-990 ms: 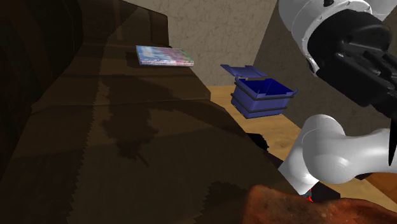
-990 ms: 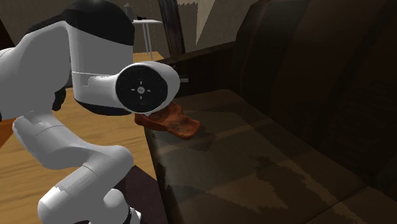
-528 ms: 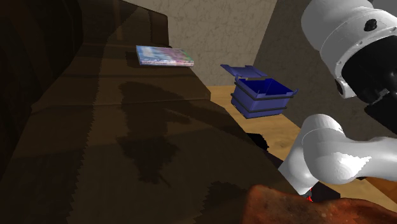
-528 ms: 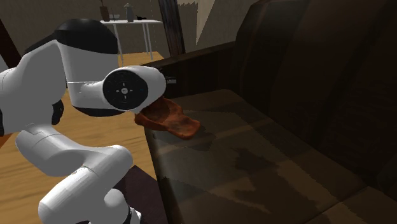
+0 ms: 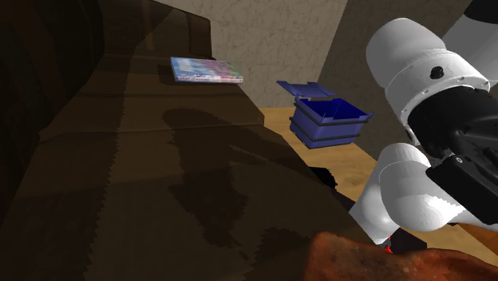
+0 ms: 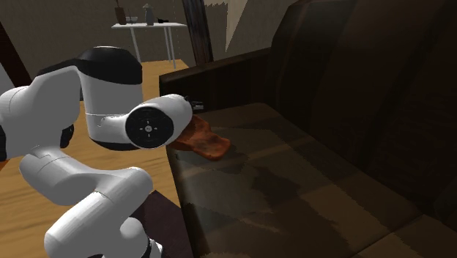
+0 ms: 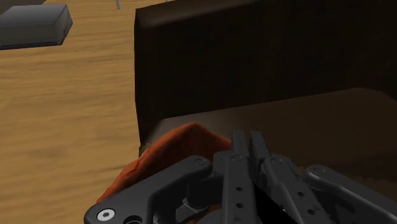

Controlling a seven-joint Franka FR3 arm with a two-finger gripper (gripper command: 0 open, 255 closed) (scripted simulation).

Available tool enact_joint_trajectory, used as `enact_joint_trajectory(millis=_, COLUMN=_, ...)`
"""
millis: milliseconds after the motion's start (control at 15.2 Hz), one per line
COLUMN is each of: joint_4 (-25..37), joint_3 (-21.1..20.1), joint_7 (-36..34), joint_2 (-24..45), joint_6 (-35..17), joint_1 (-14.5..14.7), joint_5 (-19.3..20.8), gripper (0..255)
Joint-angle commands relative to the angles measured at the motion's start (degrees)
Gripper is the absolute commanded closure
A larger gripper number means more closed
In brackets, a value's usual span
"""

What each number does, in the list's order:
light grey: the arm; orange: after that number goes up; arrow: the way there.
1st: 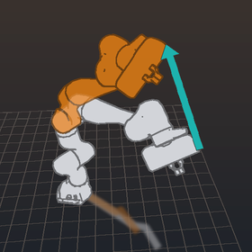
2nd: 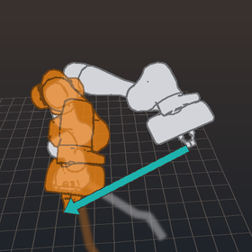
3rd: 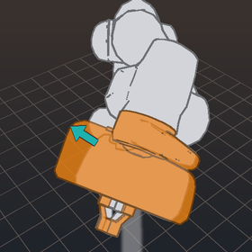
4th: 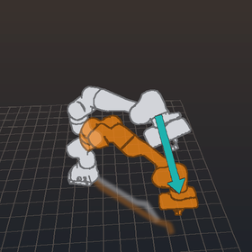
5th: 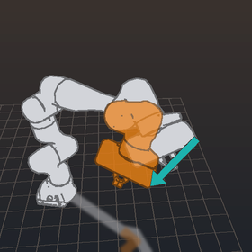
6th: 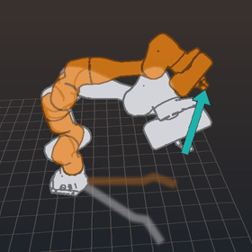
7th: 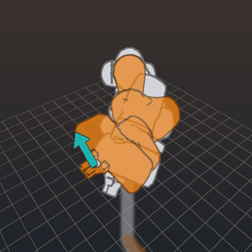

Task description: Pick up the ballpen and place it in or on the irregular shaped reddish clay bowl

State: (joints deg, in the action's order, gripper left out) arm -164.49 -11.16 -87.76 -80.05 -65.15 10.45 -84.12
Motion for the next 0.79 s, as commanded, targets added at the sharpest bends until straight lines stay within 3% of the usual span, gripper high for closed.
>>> enact_joint_trajectory(millis=0, joint_4=-0.8, joint_3=-0.3, joint_7=0.3, joint_2=-0.5, joint_6=-0.2, joint_1=0.1, joint_5=-0.2, gripper=255)
enact_joint_trajectory(millis=396, joint_4=-0.7, joint_3=-0.3, joint_7=0.3, joint_2=-0.4, joint_6=-0.2, joint_1=0.1, joint_5=-0.2, gripper=255)
enact_joint_trajectory(millis=462, joint_4=-0.7, joint_3=-0.3, joint_7=0.3, joint_2=-0.4, joint_6=-0.2, joint_1=0.1, joint_5=-0.2, gripper=0)
enact_joint_trajectory(millis=528, joint_4=-0.7, joint_3=-0.3, joint_7=0.3, joint_2=-0.4, joint_6=-0.2, joint_1=0.1, joint_5=-0.2, gripper=255)
enact_joint_trajectory(millis=594, joint_4=-0.7, joint_3=-0.3, joint_7=0.3, joint_2=-0.4, joint_6=-0.2, joint_1=0.1, joint_5=-0.2, gripper=0)
enact_joint_trajectory(millis=726, joint_4=23.1, joint_3=-4.9, joint_7=0.5, joint_2=6.0, joint_6=4.3, joint_1=-4.7, joint_5=24.0, gripper=0)
